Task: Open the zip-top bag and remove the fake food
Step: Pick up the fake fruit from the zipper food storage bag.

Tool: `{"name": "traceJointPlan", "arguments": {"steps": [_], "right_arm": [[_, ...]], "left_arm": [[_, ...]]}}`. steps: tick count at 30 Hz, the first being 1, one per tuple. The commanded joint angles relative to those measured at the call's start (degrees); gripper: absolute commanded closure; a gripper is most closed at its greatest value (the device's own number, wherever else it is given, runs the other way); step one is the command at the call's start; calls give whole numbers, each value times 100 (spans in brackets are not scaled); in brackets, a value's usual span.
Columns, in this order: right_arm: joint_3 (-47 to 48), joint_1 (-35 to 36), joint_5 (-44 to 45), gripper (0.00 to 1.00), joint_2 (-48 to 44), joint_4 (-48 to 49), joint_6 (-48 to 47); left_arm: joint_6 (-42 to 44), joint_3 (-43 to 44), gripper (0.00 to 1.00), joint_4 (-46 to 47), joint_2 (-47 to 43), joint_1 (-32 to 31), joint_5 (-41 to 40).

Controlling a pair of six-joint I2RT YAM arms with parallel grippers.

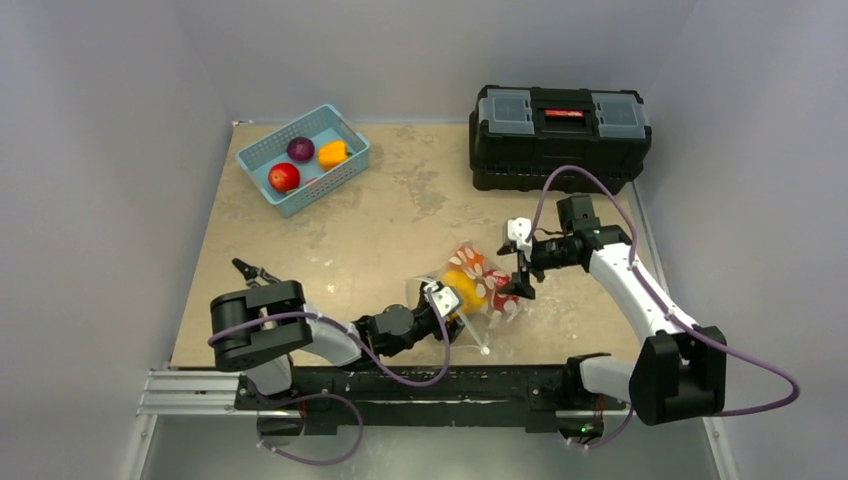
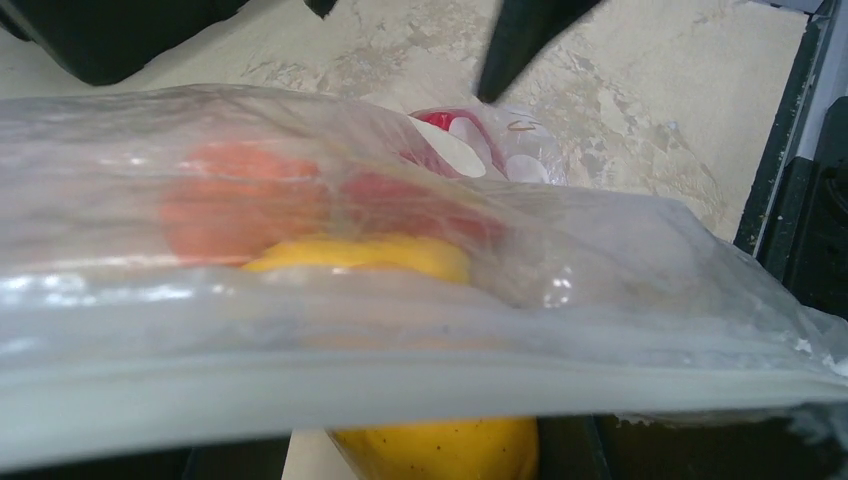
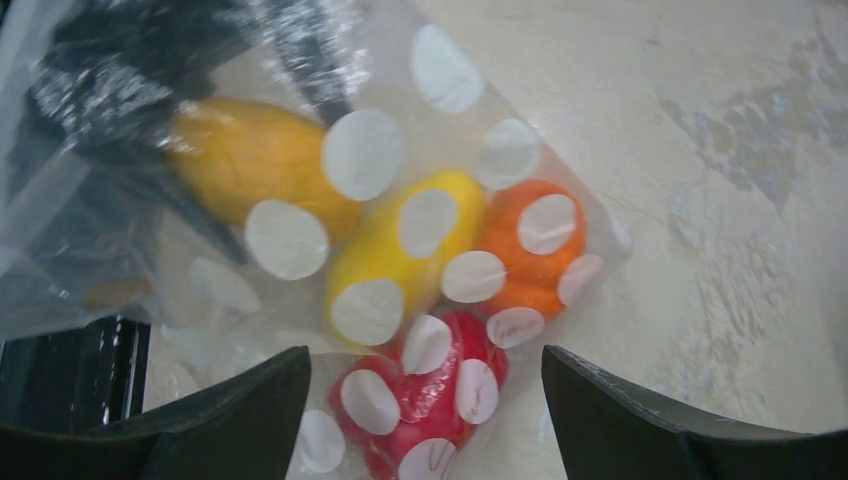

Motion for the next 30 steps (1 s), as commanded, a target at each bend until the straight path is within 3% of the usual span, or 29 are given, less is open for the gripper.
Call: {"name": "traceJointPlan", "arguments": {"steps": [1, 3, 6, 12, 18, 21, 27, 30], "right_arm": [[-328, -17, -702, 13, 3, -1336, -2575], [-542, -15, -786, 11, -13, -1326, -2893], [-697, 10, -798, 14, -73, -925, -2654], [-989, 254, -471, 30, -257, 303, -1442], [-1034, 501, -267, 46, -183, 740, -1077], [-1012, 550, -199, 59, -194, 818, -972], [-930, 553, -7, 97, -275, 853, -846], [-908, 552, 55, 100, -297, 836, -853]], "left_arm": [[-211, -83, 100, 177, -249, -17, 20], [-223, -76, 100, 180, -266, -20, 87], [-268, -31, 100, 193, -288, -19, 234], [-550, -30, 100, 22, -499, -22, 629], [-811, -66, 100, -295, -737, -22, 1007], [-924, -71, 100, -513, -814, -21, 1128], [-1011, -216, 100, -1293, -1366, -22, 1027], [-1067, -245, 100, -2016, -1956, -22, 925]]}}
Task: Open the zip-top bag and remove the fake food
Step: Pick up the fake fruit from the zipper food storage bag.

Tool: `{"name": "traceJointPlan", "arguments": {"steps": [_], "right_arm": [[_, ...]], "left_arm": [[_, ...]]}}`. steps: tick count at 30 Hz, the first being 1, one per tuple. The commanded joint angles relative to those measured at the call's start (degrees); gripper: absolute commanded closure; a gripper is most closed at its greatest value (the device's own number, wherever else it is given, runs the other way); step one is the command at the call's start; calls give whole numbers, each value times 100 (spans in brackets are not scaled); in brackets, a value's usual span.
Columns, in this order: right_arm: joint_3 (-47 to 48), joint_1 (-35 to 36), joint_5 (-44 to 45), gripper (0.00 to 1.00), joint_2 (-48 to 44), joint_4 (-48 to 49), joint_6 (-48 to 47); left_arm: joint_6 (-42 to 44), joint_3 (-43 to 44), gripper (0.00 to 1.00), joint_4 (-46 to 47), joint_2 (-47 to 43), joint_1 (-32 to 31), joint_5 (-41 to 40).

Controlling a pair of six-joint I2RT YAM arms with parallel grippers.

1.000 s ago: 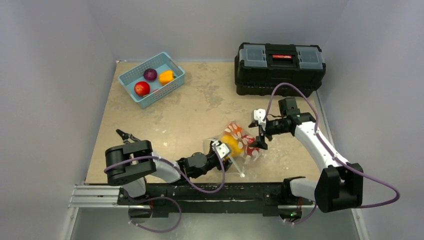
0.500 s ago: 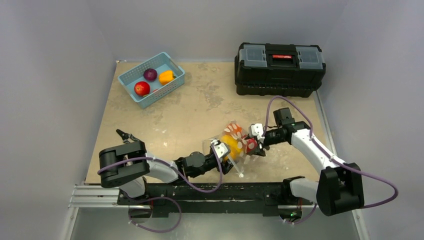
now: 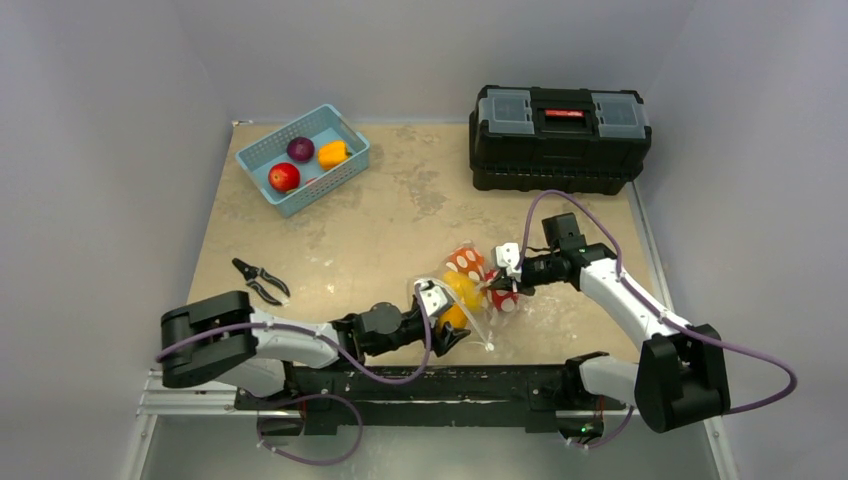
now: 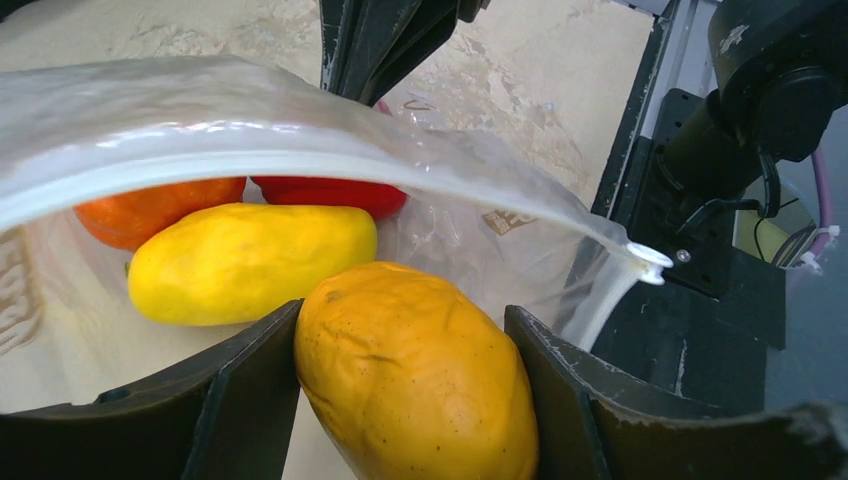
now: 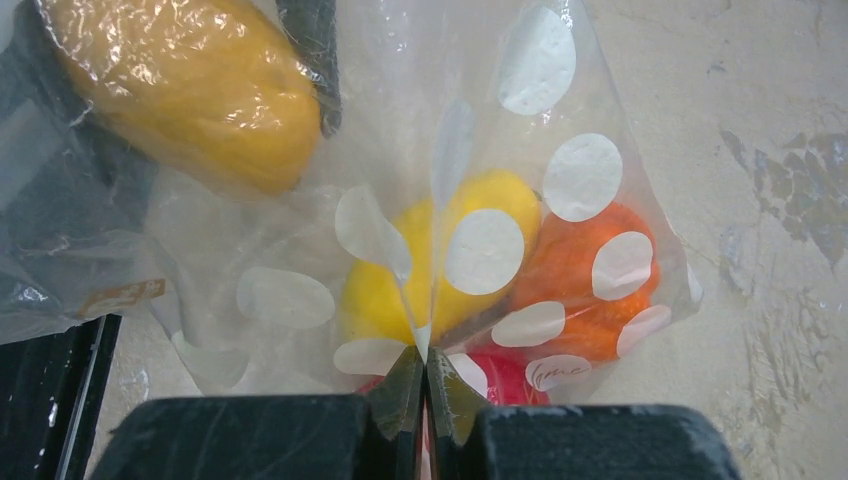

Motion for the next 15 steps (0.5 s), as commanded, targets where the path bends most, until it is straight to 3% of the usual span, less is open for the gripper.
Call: {"name": "traceJointPlan", "arguments": {"steps": [1, 15], "right_arm": [[99, 15, 121, 100, -153, 118, 72], [116, 11, 170, 100, -164, 87, 100]], "left_arm": [[-211, -26, 100, -992, -902, -22, -40], [-710, 187, 100, -2960, -2483, 0, -308]]}}
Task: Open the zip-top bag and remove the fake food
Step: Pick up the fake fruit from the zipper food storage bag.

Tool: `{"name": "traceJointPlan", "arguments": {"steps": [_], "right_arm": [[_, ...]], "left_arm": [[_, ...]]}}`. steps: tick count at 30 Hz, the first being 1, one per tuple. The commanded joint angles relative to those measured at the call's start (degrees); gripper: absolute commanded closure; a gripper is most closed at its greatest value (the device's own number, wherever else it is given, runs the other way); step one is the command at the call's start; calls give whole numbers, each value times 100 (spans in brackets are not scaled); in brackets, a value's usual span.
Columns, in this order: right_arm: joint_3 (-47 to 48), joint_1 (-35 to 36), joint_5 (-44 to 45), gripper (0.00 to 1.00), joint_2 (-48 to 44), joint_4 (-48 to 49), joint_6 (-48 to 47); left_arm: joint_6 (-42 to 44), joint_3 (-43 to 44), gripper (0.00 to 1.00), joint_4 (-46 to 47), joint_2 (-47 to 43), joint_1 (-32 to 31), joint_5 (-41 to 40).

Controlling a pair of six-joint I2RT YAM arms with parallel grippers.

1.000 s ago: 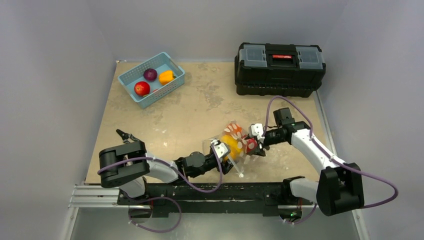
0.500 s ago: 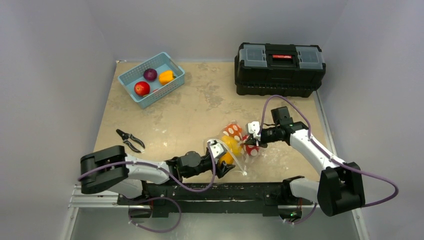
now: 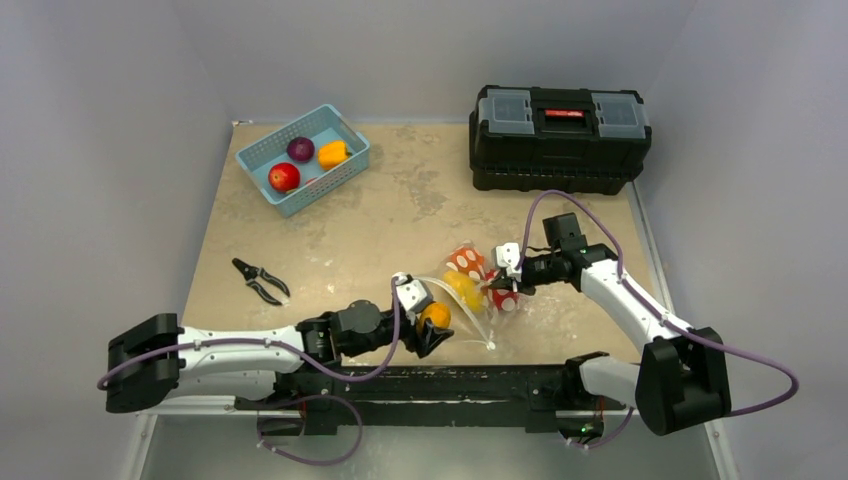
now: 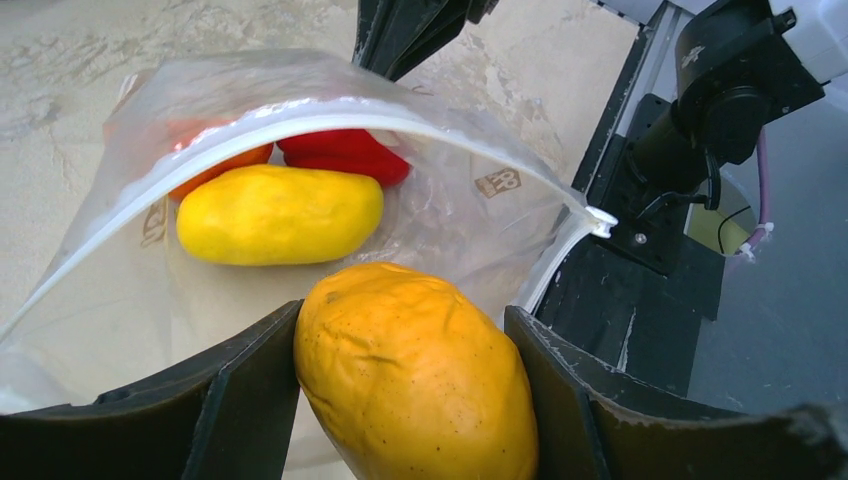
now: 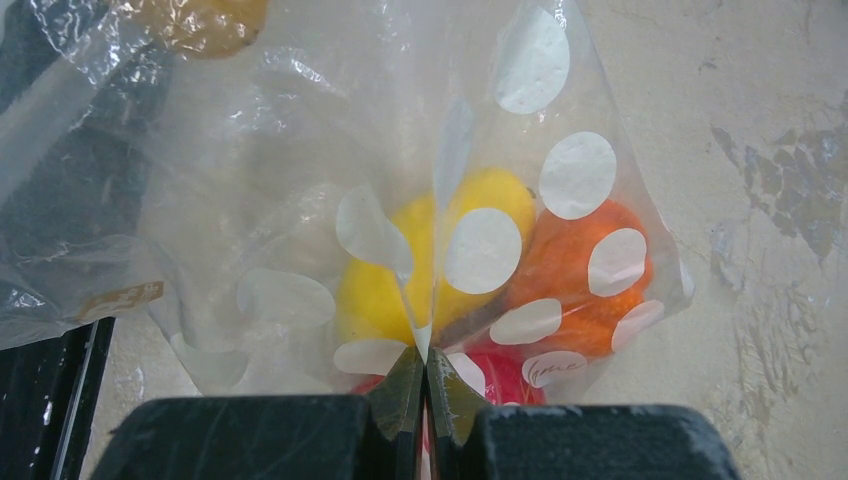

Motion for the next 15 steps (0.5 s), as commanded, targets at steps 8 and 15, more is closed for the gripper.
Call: {"name": "traceJointPlan", "arguments": {"steps": [8, 15], "right_arm": [[141, 19, 112, 100, -35, 59, 76], [141, 15, 147, 100, -27, 71, 96]], "left_arm": [[-1326, 711, 100, -2522, -1464, 940, 224], [-1565, 1060, 100, -3529, -2043, 1564, 553]]}}
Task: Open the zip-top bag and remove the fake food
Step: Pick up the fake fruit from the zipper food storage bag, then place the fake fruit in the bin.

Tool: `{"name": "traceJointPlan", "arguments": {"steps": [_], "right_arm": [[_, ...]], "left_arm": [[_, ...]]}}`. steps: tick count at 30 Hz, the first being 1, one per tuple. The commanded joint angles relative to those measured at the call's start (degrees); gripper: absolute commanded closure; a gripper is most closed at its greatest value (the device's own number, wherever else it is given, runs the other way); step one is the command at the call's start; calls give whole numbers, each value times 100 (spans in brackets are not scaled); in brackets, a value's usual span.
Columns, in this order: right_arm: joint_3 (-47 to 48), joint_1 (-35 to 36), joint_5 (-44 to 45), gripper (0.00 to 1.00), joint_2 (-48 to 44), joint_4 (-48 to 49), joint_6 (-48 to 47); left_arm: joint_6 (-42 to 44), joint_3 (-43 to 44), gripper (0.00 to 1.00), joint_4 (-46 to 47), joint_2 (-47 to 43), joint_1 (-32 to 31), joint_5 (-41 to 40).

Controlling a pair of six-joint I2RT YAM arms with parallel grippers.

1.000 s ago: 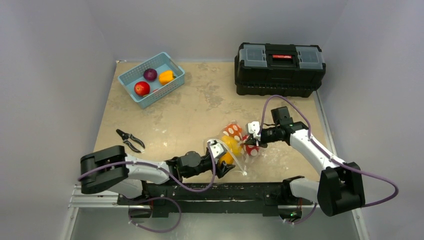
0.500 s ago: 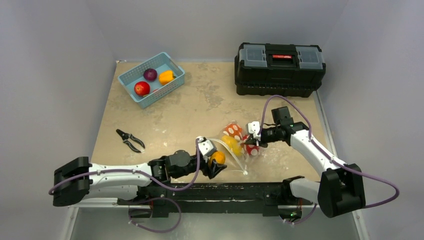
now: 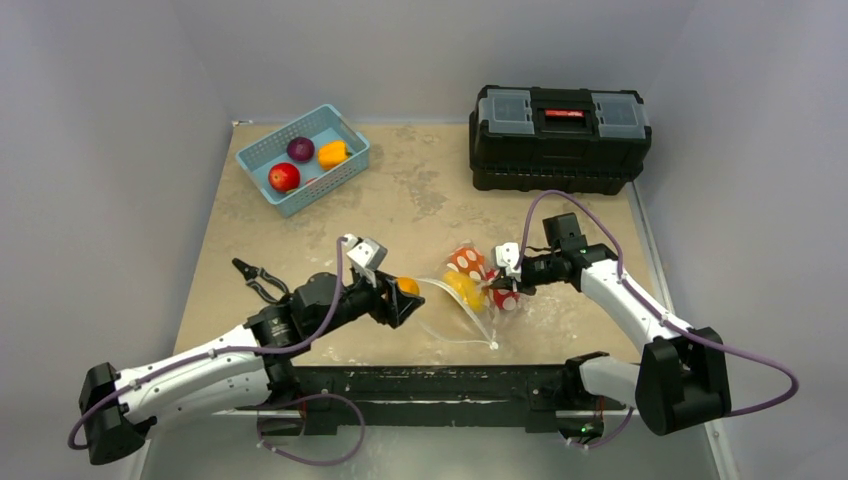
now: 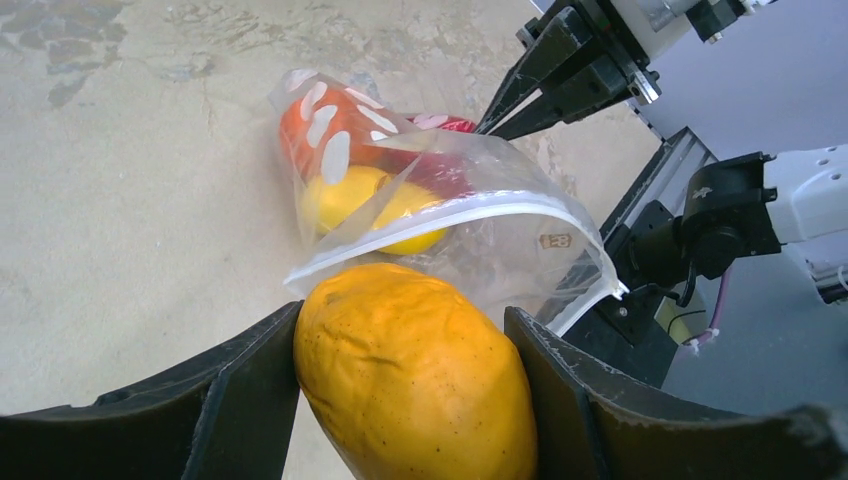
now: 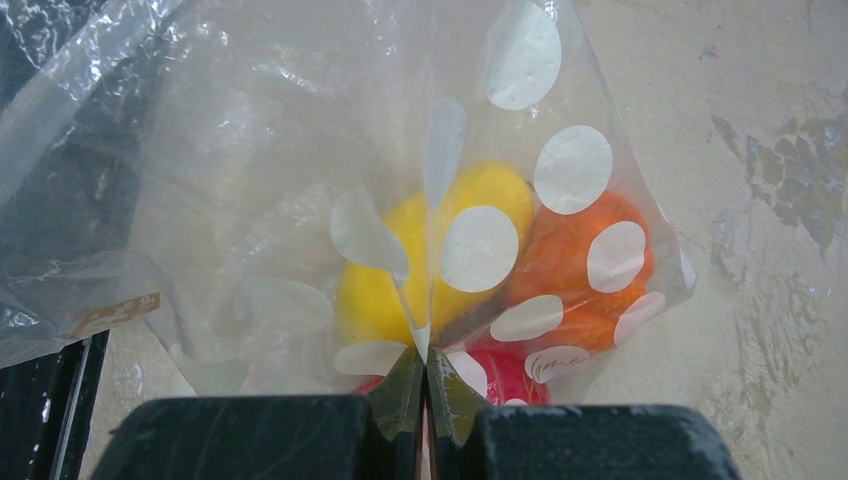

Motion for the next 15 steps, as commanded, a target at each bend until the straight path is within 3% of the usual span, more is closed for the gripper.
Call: {"name": "traceJointPlan", "arguments": {"steps": [1, 7, 15], "right_arm": [[140, 14, 48, 100, -27, 71, 59], [131, 13, 58, 100, -18, 86, 70], [123, 14, 88, 100, -17, 97, 80]], "left_arm": [[-358, 452, 100, -890, -229, 406, 413], [-286, 842, 100, -1392, -432, 1125, 376], [-293, 1507, 100, -1499, 183, 2825, 1240]]}}
